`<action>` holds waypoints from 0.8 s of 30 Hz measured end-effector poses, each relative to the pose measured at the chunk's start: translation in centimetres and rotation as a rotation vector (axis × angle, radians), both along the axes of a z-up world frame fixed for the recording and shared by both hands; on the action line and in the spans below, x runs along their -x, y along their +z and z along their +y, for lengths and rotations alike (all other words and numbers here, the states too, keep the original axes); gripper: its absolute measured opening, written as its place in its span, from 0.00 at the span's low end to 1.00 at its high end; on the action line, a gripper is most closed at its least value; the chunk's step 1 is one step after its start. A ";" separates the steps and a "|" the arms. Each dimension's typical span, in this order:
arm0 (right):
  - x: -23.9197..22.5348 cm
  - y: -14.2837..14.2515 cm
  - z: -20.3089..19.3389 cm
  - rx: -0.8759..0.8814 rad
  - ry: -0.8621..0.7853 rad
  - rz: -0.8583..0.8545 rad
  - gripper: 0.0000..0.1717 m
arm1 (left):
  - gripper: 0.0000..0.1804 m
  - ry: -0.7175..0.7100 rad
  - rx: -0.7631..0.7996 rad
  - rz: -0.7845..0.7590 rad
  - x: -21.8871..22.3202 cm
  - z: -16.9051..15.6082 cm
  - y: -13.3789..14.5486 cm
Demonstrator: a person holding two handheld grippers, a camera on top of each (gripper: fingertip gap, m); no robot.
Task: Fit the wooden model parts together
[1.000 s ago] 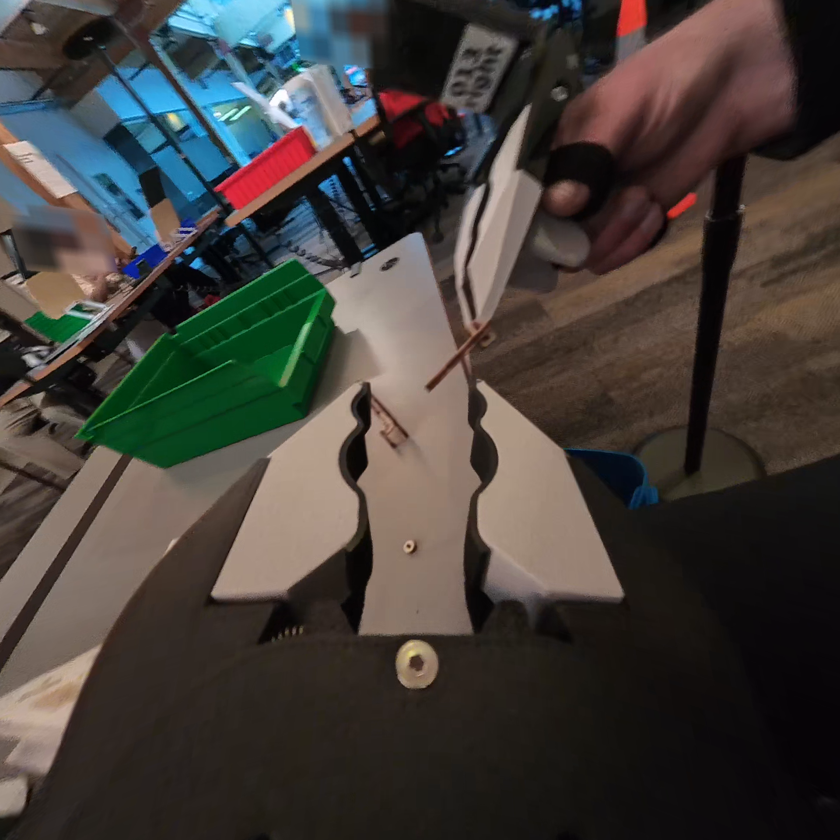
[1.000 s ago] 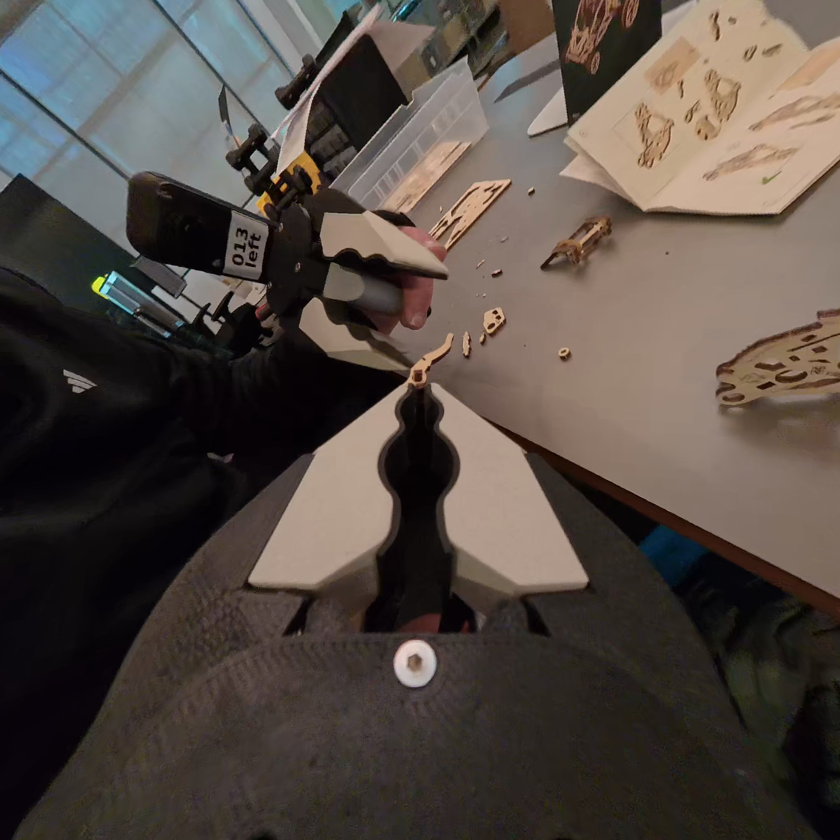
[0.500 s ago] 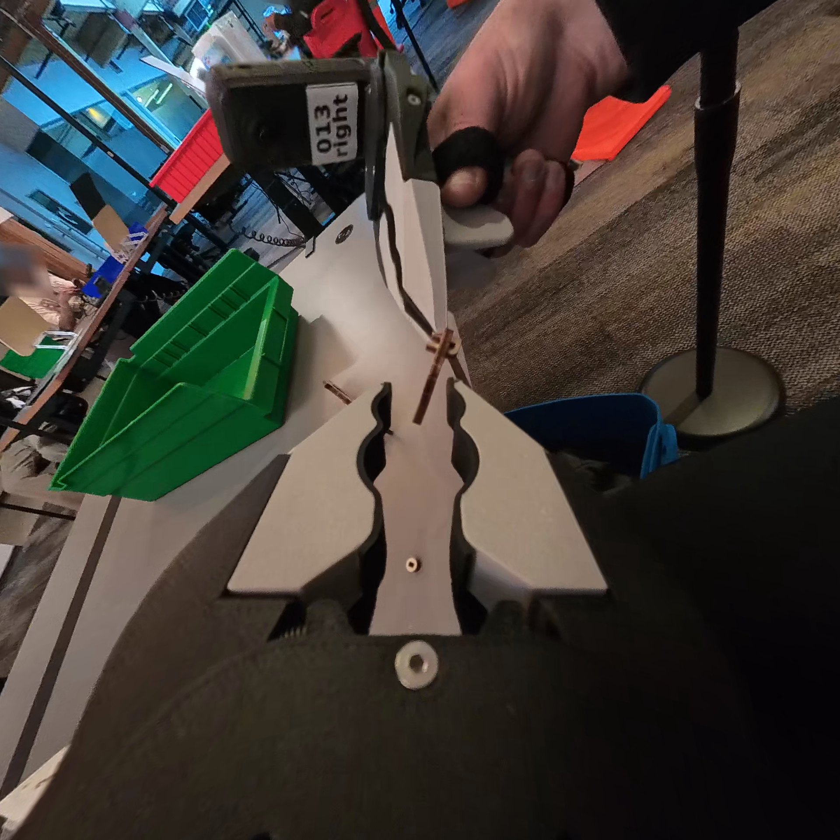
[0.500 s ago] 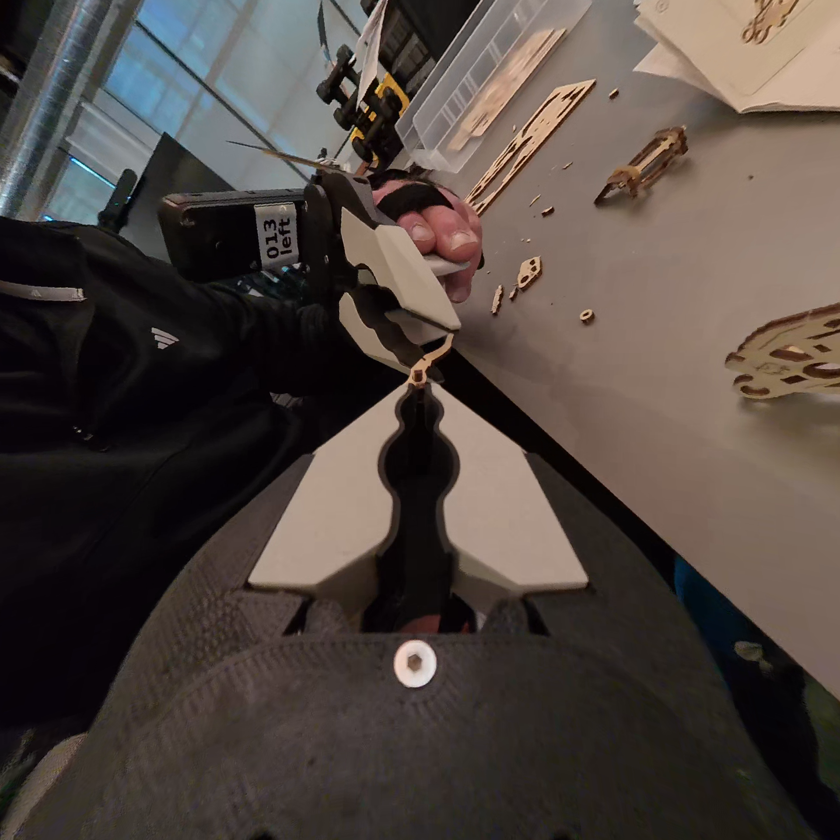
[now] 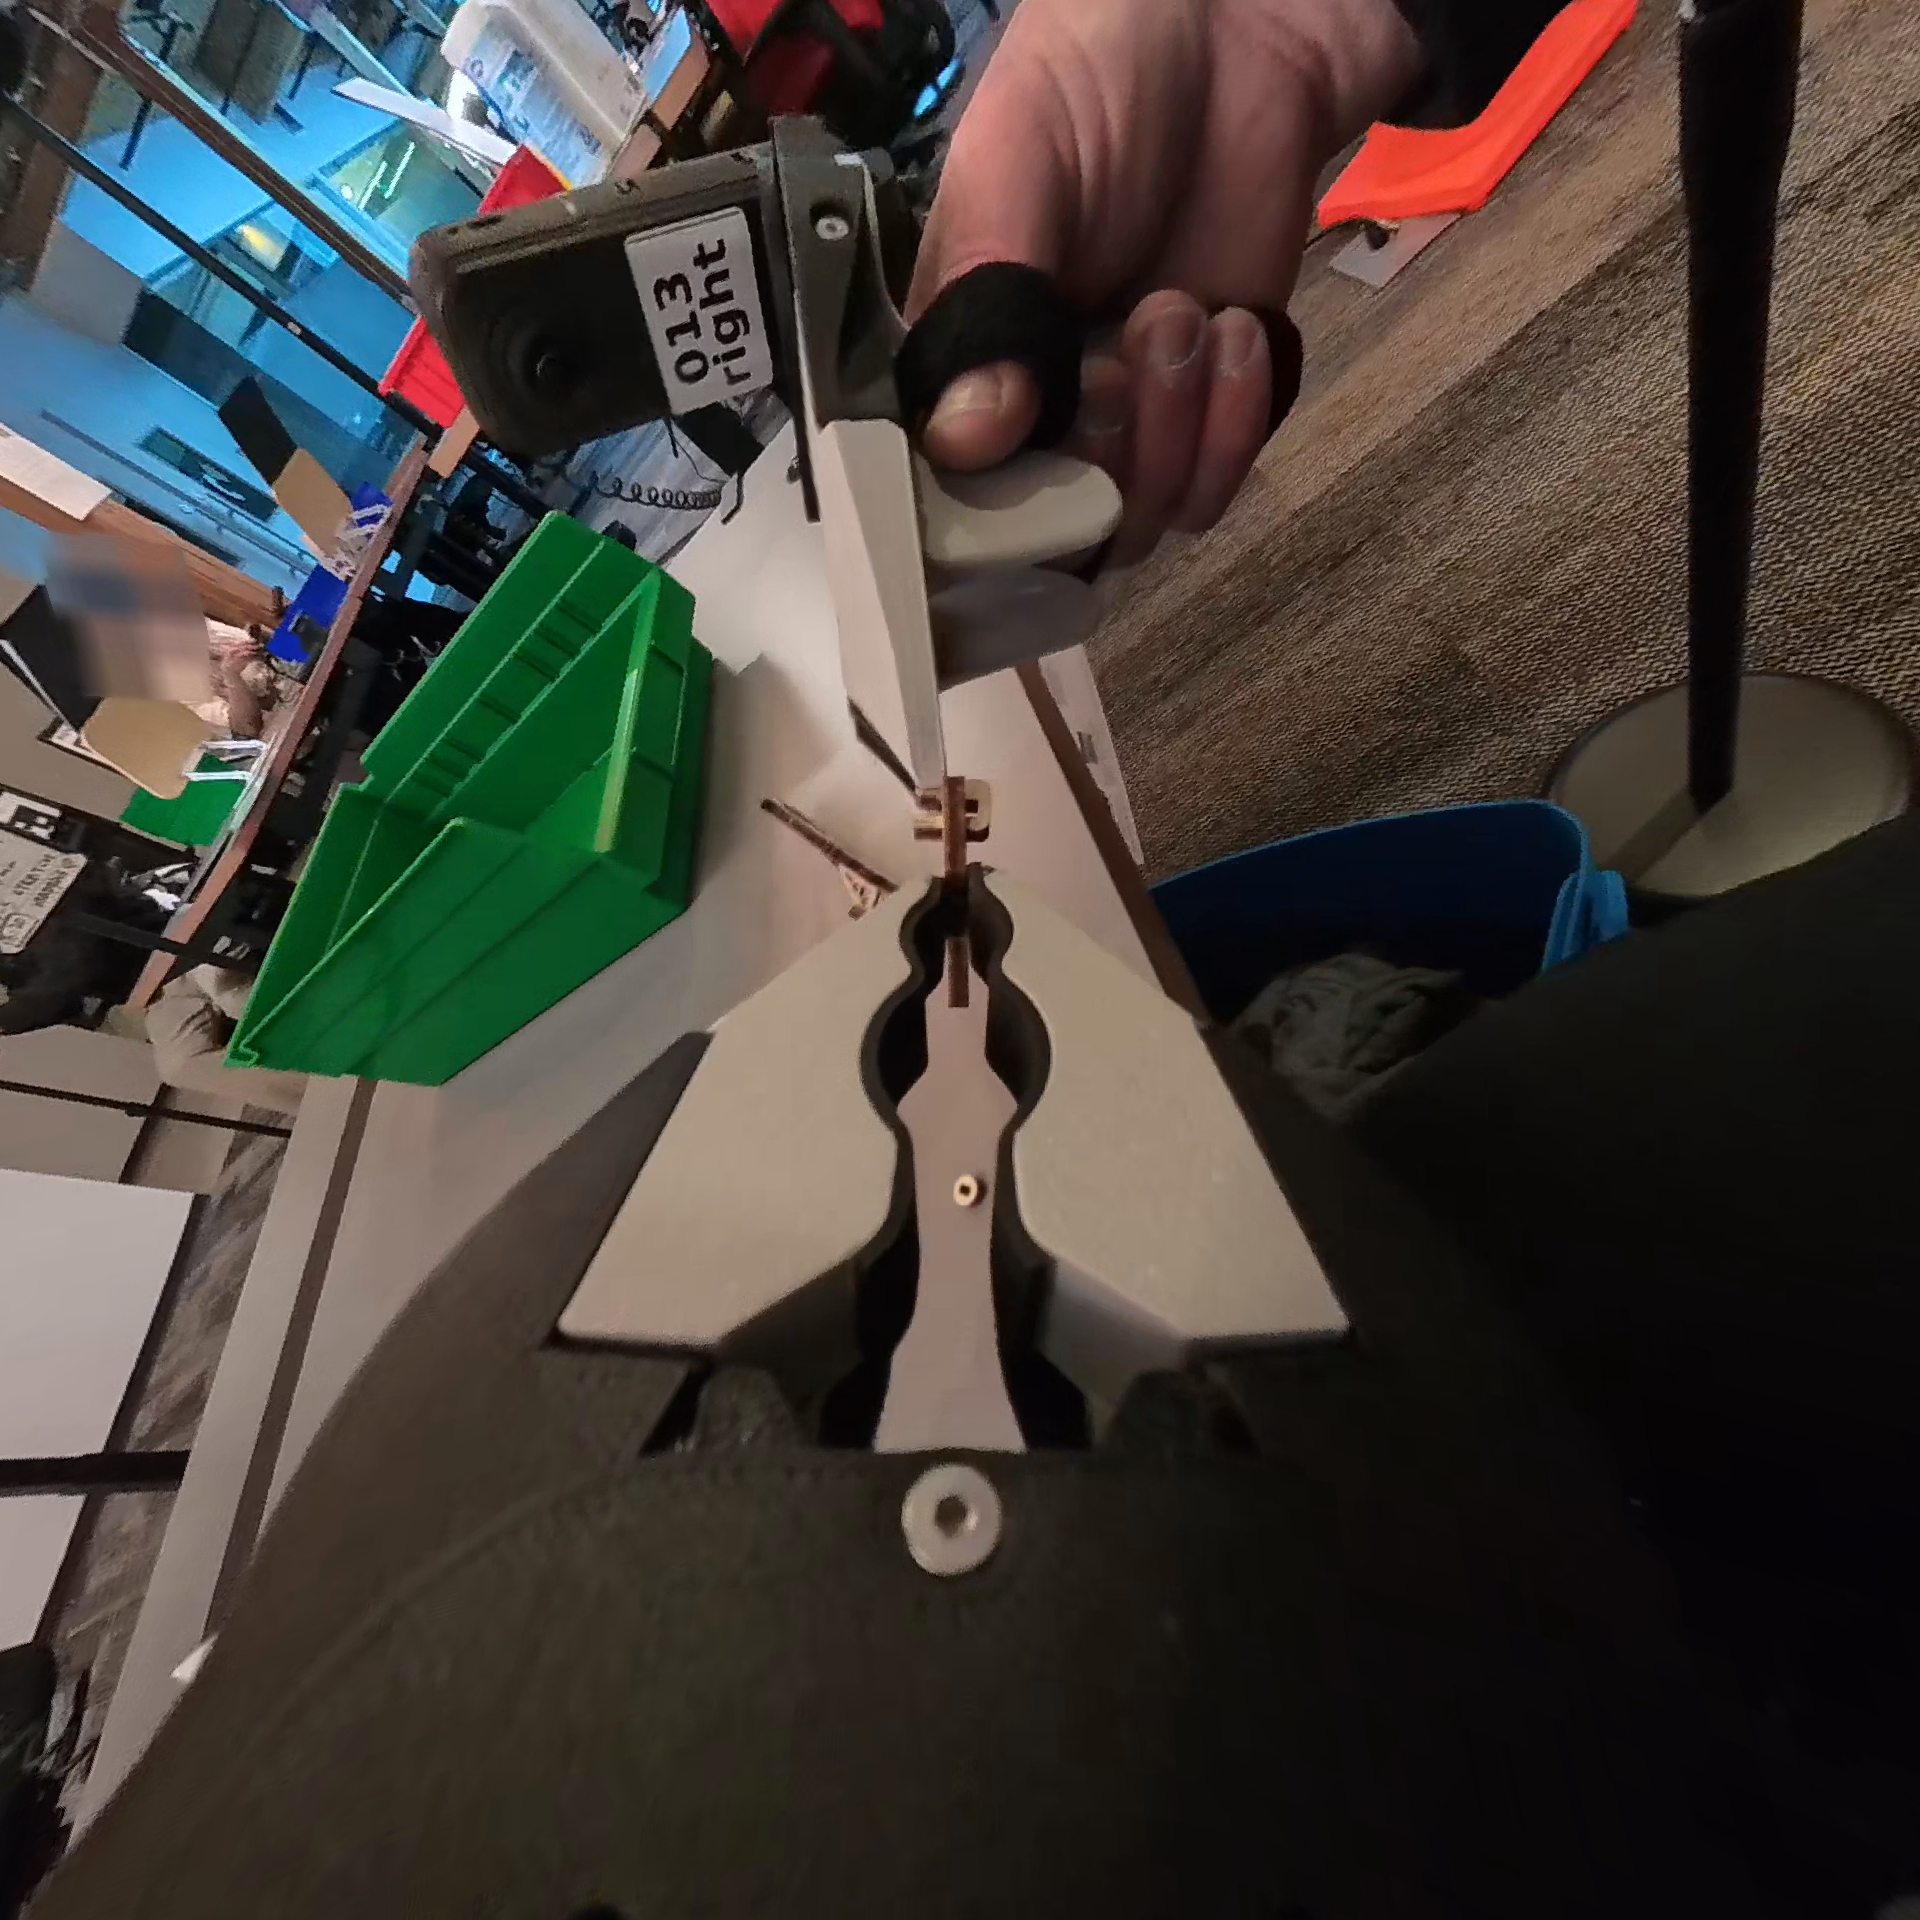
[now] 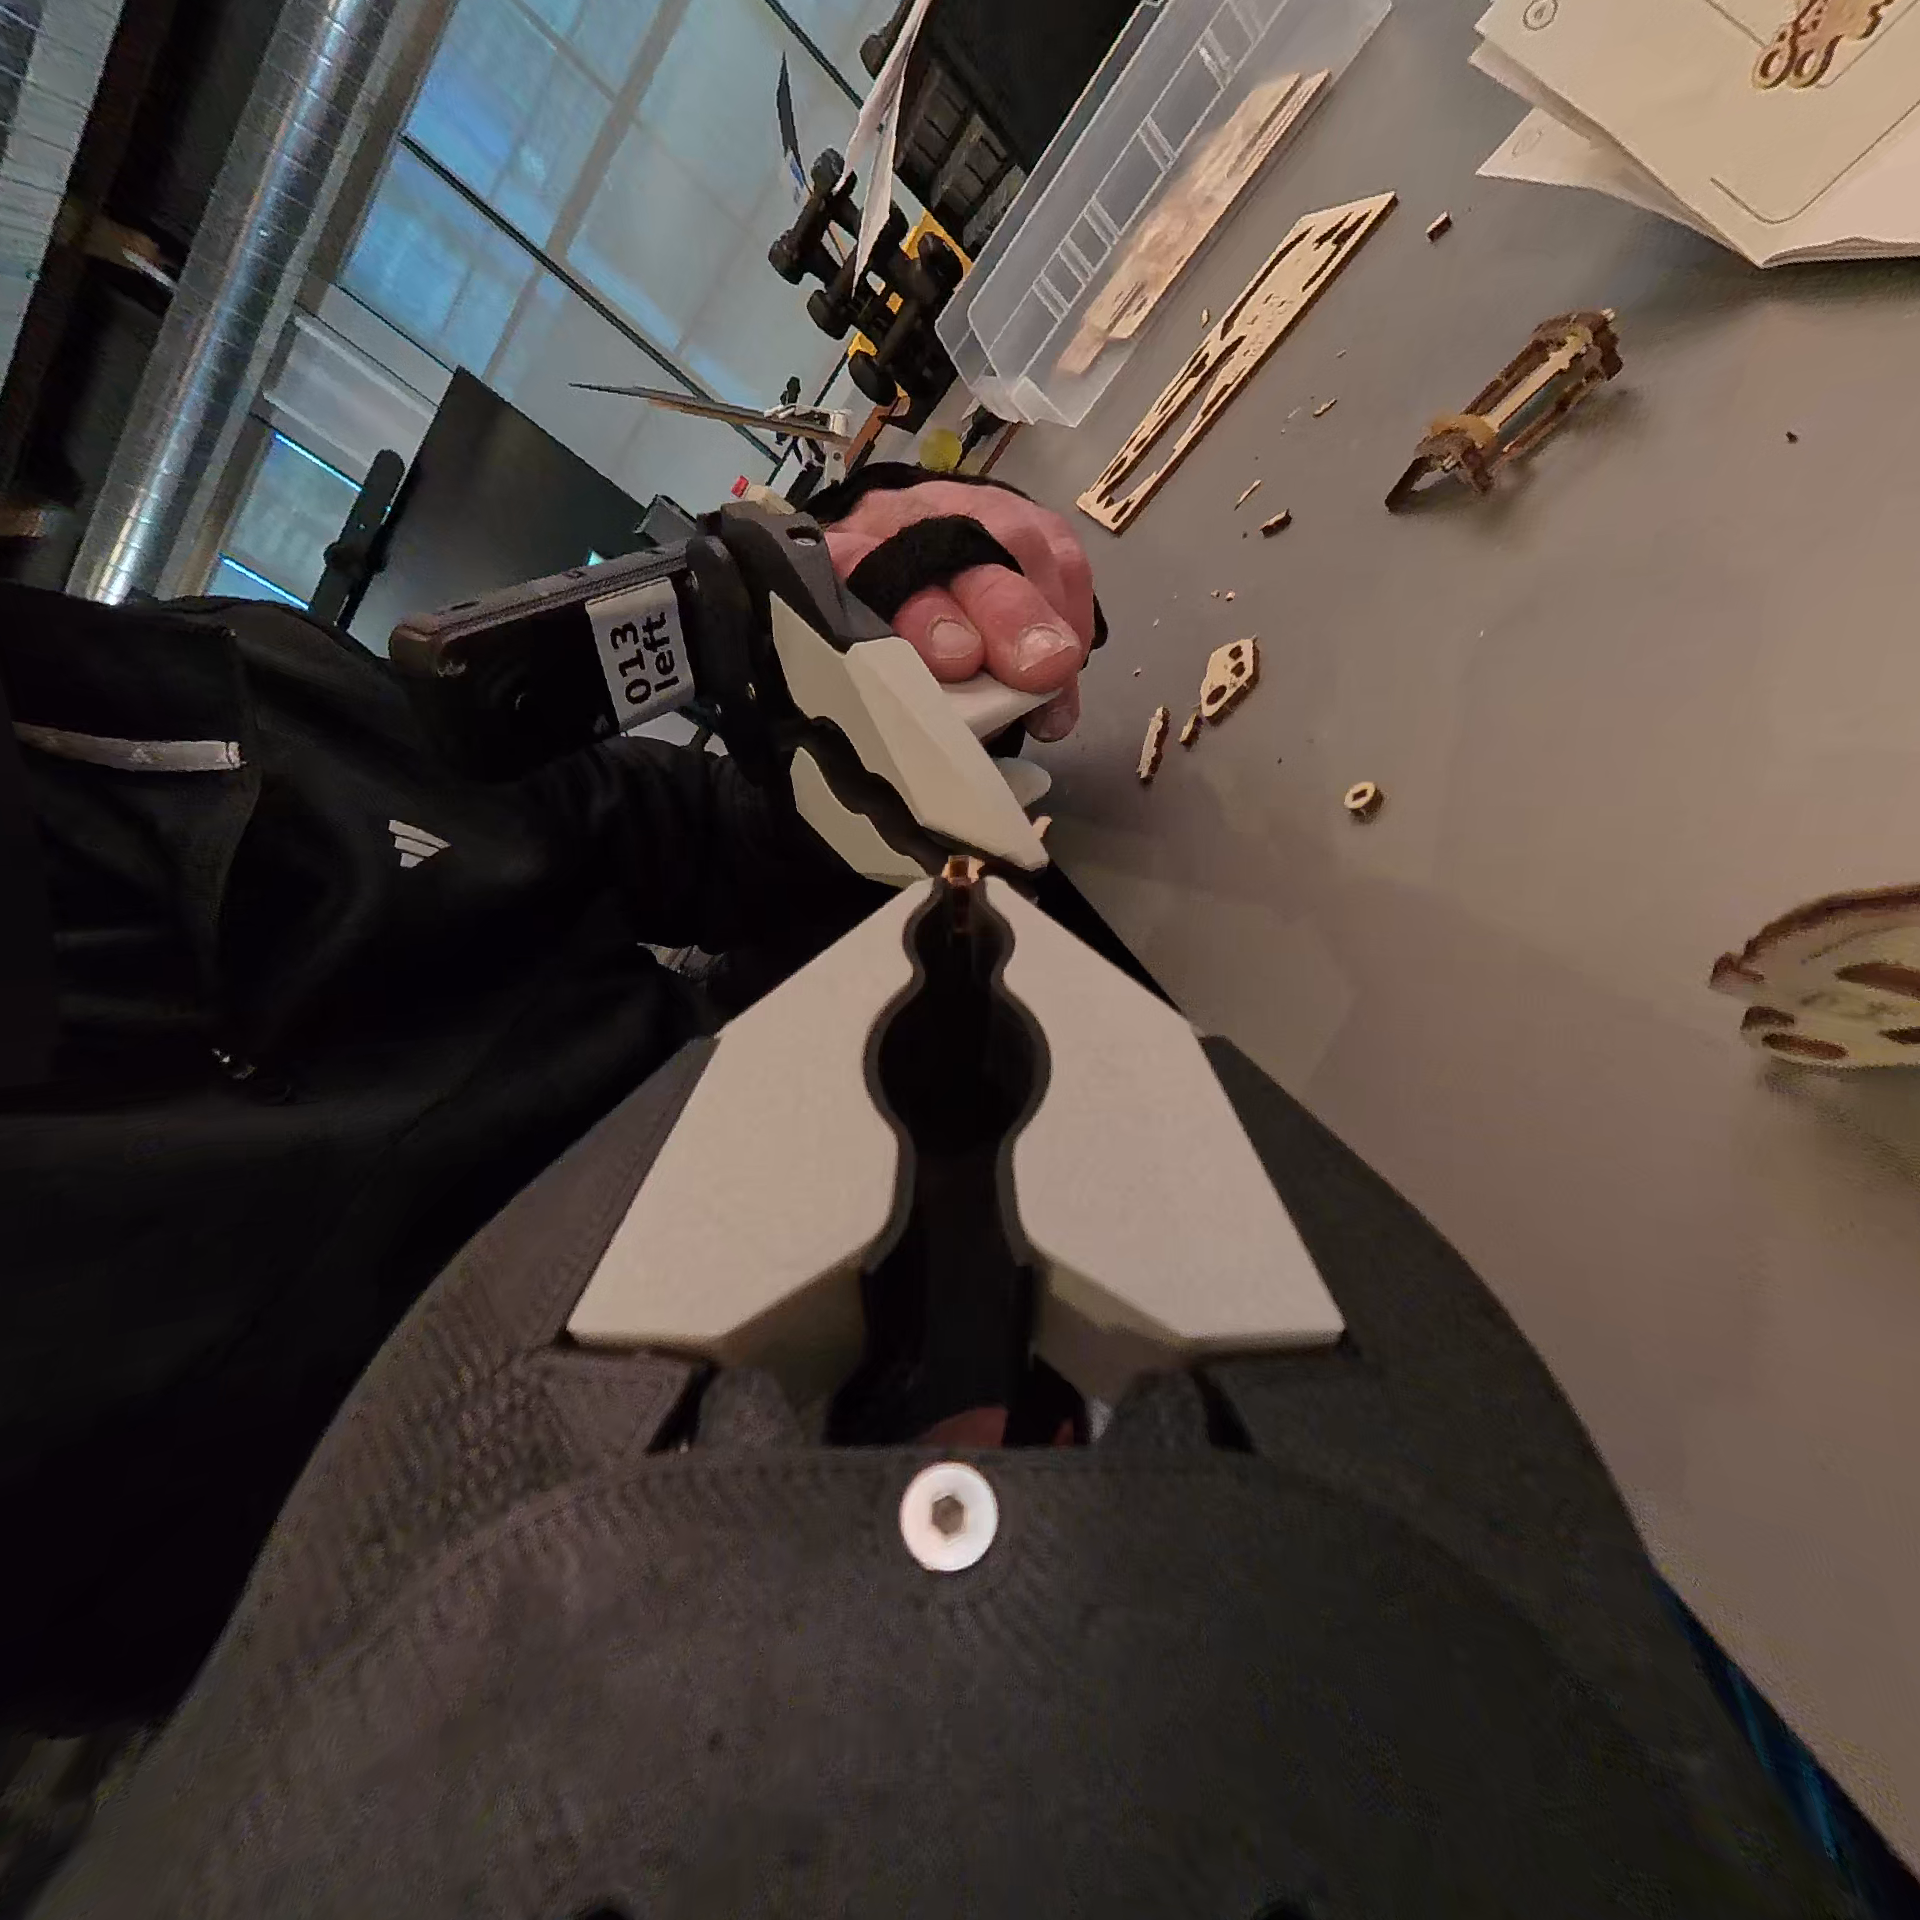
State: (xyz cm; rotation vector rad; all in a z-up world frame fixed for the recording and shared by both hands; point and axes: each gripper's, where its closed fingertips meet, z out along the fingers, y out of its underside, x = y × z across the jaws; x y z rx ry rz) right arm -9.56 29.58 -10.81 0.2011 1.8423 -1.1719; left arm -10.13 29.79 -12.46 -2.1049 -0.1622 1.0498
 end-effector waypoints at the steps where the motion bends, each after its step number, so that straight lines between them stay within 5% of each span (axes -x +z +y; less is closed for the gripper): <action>1: 0.0 0.0 -0.3 -0.001 -0.001 -0.005 0.00 | 0.00 0.008 0.006 0.003 0.0 -0.2 0.0; 9: -0.1 0.5 -1.9 0.017 -0.007 -0.056 0.00 | 0.10 0.047 0.036 0.049 -0.1 -1.3 0.2; 24: -0.7 0.8 -4.1 0.005 -0.041 -0.015 0.06 | 0.00 0.106 0.046 0.045 -0.7 -3.9 0.2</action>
